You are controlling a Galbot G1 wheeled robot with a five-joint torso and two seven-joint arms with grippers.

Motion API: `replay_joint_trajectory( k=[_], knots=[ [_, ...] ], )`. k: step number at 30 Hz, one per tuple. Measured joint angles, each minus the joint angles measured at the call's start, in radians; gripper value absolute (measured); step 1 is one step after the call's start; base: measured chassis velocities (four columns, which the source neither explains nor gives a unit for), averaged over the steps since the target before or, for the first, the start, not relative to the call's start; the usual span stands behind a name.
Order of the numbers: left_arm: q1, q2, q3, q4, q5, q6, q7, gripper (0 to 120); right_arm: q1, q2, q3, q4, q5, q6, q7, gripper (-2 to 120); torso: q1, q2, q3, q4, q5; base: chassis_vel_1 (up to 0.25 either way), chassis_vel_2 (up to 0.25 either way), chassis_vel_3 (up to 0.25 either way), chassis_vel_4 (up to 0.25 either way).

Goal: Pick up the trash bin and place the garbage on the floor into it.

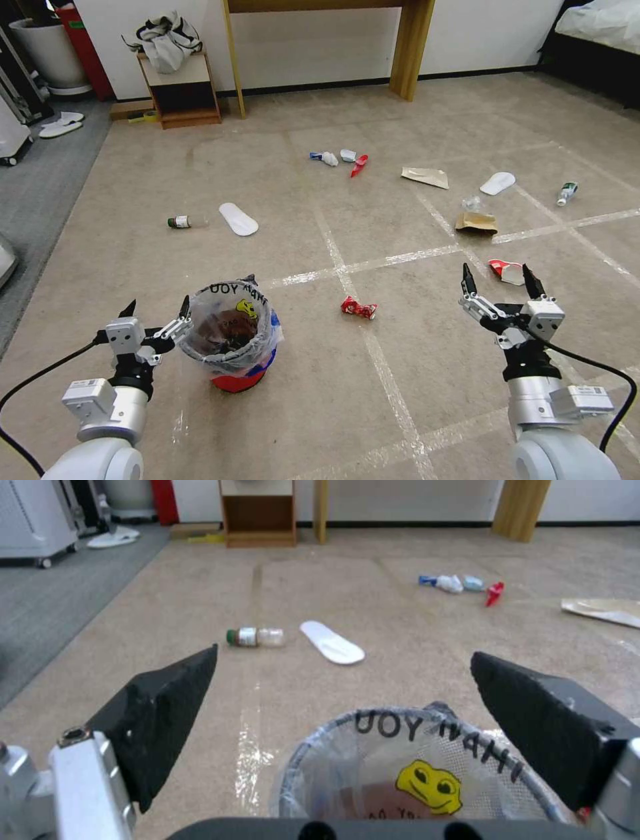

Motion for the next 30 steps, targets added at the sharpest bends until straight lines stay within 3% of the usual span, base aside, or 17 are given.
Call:
replay_joint_trajectory(
  k=[5, 7, 9, 13, 17, 19, 20, 23, 27, 30],
  knots=[
    [-0.006, 0.016, -0.001, -0.005, -0.038, 0.041, -0.012, 100, -0.001, 0.006, -0.001, 0.000, -0.001, 0.001, 0.000, 100, 0.000, 0.000, 0.000, 0.0000, 0.0000, 0.000, 0.000, 0.000, 0.000],
    [-0.019, 0.044, 0.001, -0.006, -0.103, 0.099, -0.040, 100, 0.000, 0.010, -0.003, 0.001, -0.004, 0.001, 0.000, 100, 0.000, 0.000, 0.000, 0.0000, -0.0001, 0.000, 0.000, 0.000, 0.000],
    [-0.021, 0.048, 0.001, -0.005, -0.112, 0.108, -0.045, 100, 0.000, 0.011, -0.004, 0.001, -0.005, 0.001, 0.000, 100, 0.000, 0.000, 0.000, 0.0000, -0.0002, 0.000, 0.000, 0.000, 0.000],
    [-0.066, 0.124, 0.001, 0.021, -0.272, 0.237, -0.125, 100, -0.005, 0.013, -0.004, 0.005, -0.009, 0.001, -0.001, 100, 0.000, 0.000, 0.000, 0.0000, -0.0001, 0.000, 0.000, 0.000, 0.000],
    [-0.088, 0.158, 0.004, 0.043, -0.321, 0.273, -0.148, 100, -0.006, 0.014, -0.003, 0.005, -0.012, 0.001, -0.001, 100, 0.000, 0.000, 0.000, 0.0000, -0.0001, 0.000, 0.000, 0.000, 0.000],
    [-0.127, 0.207, 0.020, 0.091, -0.408, 0.318, -0.193, 100, -0.002, 0.015, -0.001, 0.000, -0.013, 0.001, -0.001, 100, 0.000, 0.000, 0.000, -0.0001, -0.0001, 0.000, 0.000, 0.000, 0.000],
    [-0.127, 0.207, 0.020, 0.091, -0.408, 0.318, -0.193, 100, -0.002, 0.015, -0.001, 0.000, -0.013, 0.001, -0.001, 100, 0.000, 0.000, 0.000, -0.0001, -0.0001, 0.000, 0.000, 0.000, 0.000],
    [-0.160, 0.258, 0.032, 0.163, -0.459, 0.344, -0.229, 100, 0.006, 0.015, 0.000, -0.011, -0.013, -0.001, -0.001, 100, 0.000, 0.000, 0.000, 0.0000, -0.0002, 0.000, 0.000, 0.000, 0.000],
    [-0.166, 0.276, 0.032, 0.186, -0.463, 0.347, -0.239, 100, 0.009, 0.015, 0.000, -0.017, -0.013, -0.001, -0.001, 100, 0.000, 0.000, 0.000, 0.0000, -0.0002, 0.000, 0.000, 0.000, 0.000],
    [-0.184, 0.303, 0.030, 0.226, -0.488, 0.367, -0.282, 99, 0.023, 0.015, -0.001, -0.031, -0.013, -0.002, -0.001, 100, 0.000, 0.000, 0.000, 0.0000, 0.0000, 0.000, 0.000, 0.000, 0.000]
  ],
)
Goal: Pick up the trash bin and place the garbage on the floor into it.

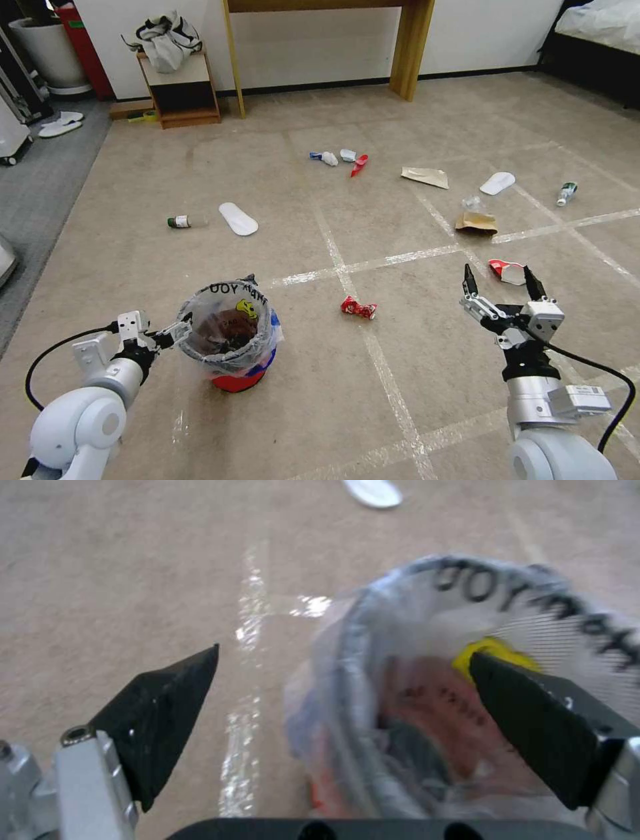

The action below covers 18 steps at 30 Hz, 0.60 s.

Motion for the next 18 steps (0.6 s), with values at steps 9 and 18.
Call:
replay_joint_trajectory(
  k=[9, 18],
  knots=[
    [-0.025, 0.030, 0.006, 0.067, -0.032, 0.017, -0.045, 99, 0.022, 0.009, -0.006, -0.019, -0.002, -0.004, -0.002, 100, 0.000, 0.000, 0.000, 0.0001, 0.0000, 0.000, 0.000, 0.000, 0.000],
    [-0.069, 0.037, 0.047, 0.114, -0.048, 0.023, -0.053, 99, 0.045, 0.015, -0.005, -0.038, -0.002, -0.007, -0.002, 100, 0.000, 0.000, 0.000, 0.0000, 0.0000, 0.000, 0.000, 0.000, 0.000]
  ],
)
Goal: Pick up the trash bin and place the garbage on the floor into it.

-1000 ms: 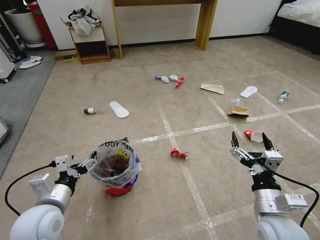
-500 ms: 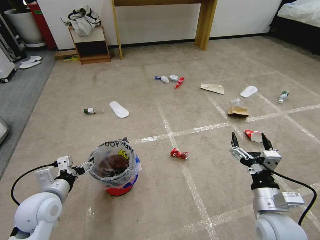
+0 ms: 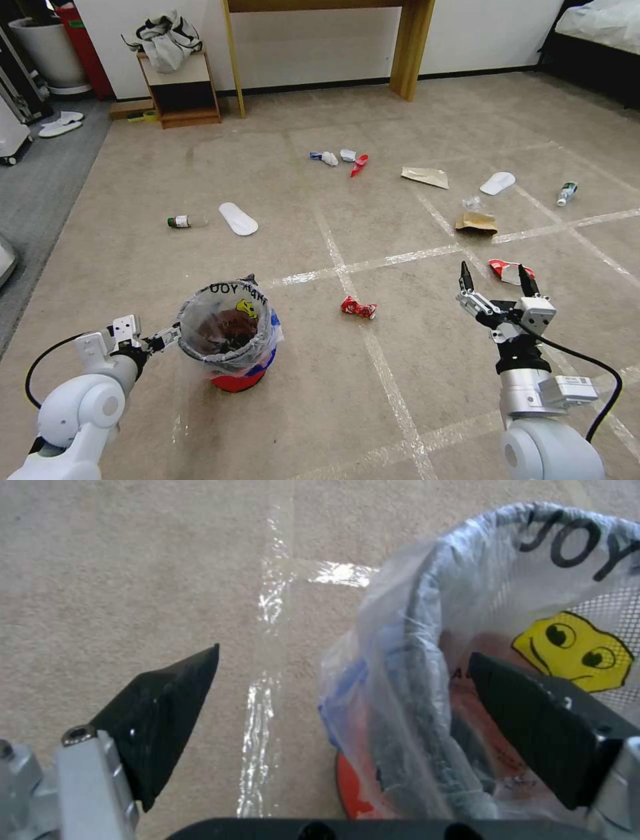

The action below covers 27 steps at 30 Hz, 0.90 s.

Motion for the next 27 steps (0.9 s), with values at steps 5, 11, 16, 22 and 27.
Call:
replay_joint_trajectory(
  k=[5, 11, 16, 22, 27],
  knots=[
    [-0.018, -0.001, 0.020, 0.017, 0.000, 0.000, -0.001, 99, 0.008, -0.001, 0.001, -0.007, 0.003, 0.000, 0.000, 100, 0.000, 0.000, 0.000, 0.0000, 0.0000, 0.000, 0.000, 0.000, 0.000],
    [-0.043, -0.001, 0.049, 0.039, 0.000, 0.001, -0.005, 99, 0.020, -0.003, 0.001, -0.019, 0.005, -0.001, 0.000, 100, 0.000, 0.000, 0.000, 0.0000, 0.0000, 0.000, 0.000, 0.000, 0.000],
    [-0.062, -0.002, 0.068, 0.071, -0.001, 0.001, -0.009, 99, 0.024, -0.005, 0.001, -0.028, 0.007, -0.001, 0.000, 100, 0.000, 0.000, 0.000, 0.0000, 0.0000, 0.000, 0.000, 0.000, 0.000],
    [-0.081, -0.003, 0.083, 0.099, -0.017, 0.010, -0.020, 99, 0.030, -0.005, 0.000, -0.033, 0.008, -0.001, 0.001, 100, 0.000, 0.000, 0.000, 0.0000, 0.0000, 0.000, 0.000, 0.000, 0.000],
    [-0.099, -0.001, 0.097, 0.122, -0.089, 0.027, -0.064, 97, 0.034, -0.003, -0.001, -0.038, 0.009, -0.001, 0.001, 100, 0.000, 0.000, 0.000, 0.0000, 0.0000, 0.000, 0.000, 0.000, 0.000]
  ],
)
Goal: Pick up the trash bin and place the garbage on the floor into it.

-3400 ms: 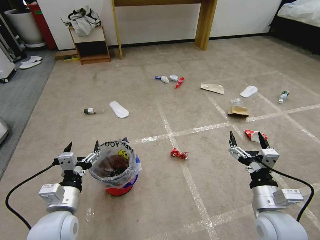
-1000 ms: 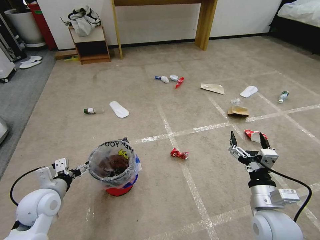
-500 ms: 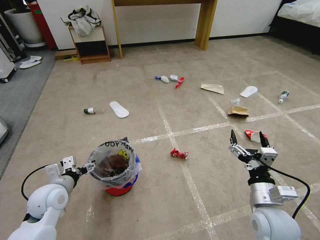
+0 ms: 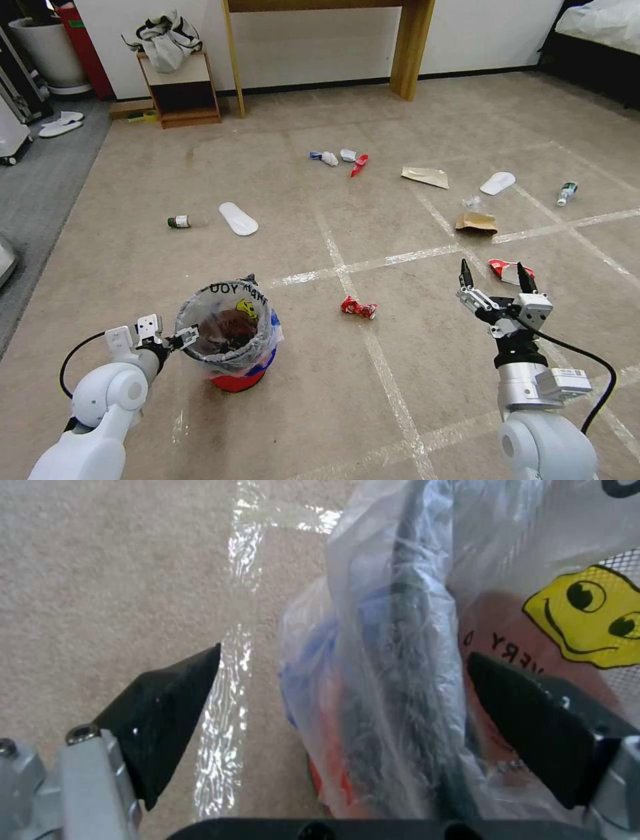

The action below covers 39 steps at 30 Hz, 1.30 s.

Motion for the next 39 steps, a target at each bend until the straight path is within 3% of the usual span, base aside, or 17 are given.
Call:
replay_joint_trajectory(
  k=[12, 27, 32, 39],
  knots=[
    [-0.031, 0.004, 0.026, 0.014, -0.077, 0.017, -0.036, 92, 0.007, 0.003, -0.001, -0.009, 0.000, 0.002, 0.001, 100, 0.000, 0.000, 0.000, 0.0001, 0.0004, 0.000, 0.000, 0.000, 0.000],
    [-0.045, -0.006, 0.040, 0.022, -0.103, 0.024, -0.043, 43, 0.014, 0.003, -0.002, -0.019, 0.000, 0.004, 0.001, 100, 0.000, 0.000, 0.000, 0.0002, 0.0002, 0.000, 0.000, 0.000, 0.000],
    [-0.036, -0.009, 0.040, 0.022, -0.102, 0.024, -0.042, 19, 0.014, 0.002, -0.004, -0.021, -0.001, 0.005, 0.001, 100, 0.000, 0.000, 0.000, 0.0002, 0.0004, 0.000, 0.000, 0.000, 0.000],
    [-0.035, -0.011, 0.037, 0.031, -0.109, 0.024, -0.040, 2, 0.019, 0.002, -0.009, -0.028, -0.003, 0.006, 0.001, 100, 0.000, 0.000, 0.000, 0.0002, 0.0005, 0.000, 0.000, 0.000, 0.000]
  ],
)
